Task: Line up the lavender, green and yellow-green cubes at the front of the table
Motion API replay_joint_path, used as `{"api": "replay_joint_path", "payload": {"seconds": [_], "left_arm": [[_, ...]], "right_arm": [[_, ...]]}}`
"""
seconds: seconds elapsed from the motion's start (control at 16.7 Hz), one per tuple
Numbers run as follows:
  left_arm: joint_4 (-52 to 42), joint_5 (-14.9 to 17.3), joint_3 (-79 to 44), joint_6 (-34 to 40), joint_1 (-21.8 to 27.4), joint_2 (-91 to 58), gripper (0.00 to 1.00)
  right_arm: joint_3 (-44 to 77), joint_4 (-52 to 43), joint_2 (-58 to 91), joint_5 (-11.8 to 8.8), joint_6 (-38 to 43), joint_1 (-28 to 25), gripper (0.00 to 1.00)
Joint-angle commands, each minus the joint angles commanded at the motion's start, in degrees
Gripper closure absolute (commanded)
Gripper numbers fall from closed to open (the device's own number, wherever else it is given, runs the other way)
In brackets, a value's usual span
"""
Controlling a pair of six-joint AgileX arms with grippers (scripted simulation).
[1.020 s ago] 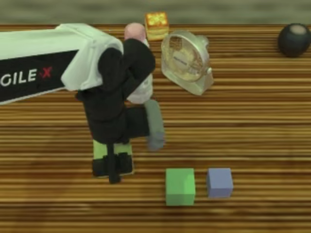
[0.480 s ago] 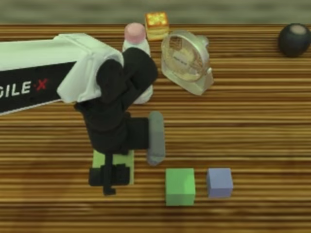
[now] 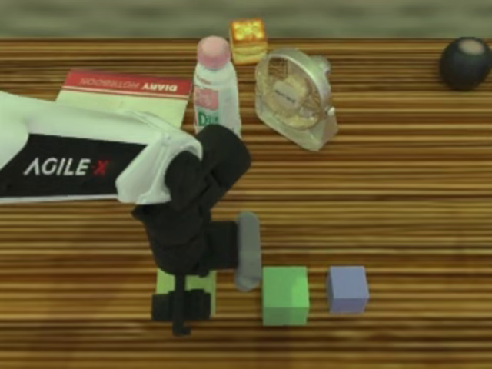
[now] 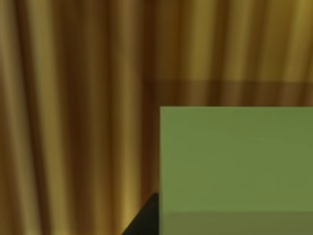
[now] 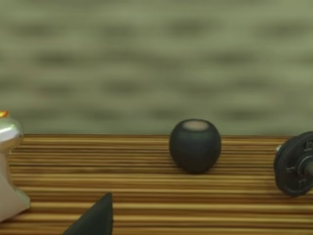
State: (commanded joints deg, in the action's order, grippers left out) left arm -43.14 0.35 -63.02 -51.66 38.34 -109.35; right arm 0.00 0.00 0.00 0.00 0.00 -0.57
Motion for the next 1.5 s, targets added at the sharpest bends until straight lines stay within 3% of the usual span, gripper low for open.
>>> {"api": "replay_joint_path", "payload": {"seconds": [0.24,1.02,1.5], "left_arm": [[0.1,0.0,0.1,0.0,0.0,-0.1,1.0],[0.1,0.0,0.1,0.0,0.0,-0.1,0.02],[0.1,0.0,0.1,0.0,0.0,-0.1,0.0]], "right_arm": [[0.0,0.0,0.0,0.0,0.0,0.0,0.0],[0.0,0.0,0.0,0.0,0.0,0.0,0.0],[0.0,0.0,0.0,0.0,0.0,0.0,0.0]]}}
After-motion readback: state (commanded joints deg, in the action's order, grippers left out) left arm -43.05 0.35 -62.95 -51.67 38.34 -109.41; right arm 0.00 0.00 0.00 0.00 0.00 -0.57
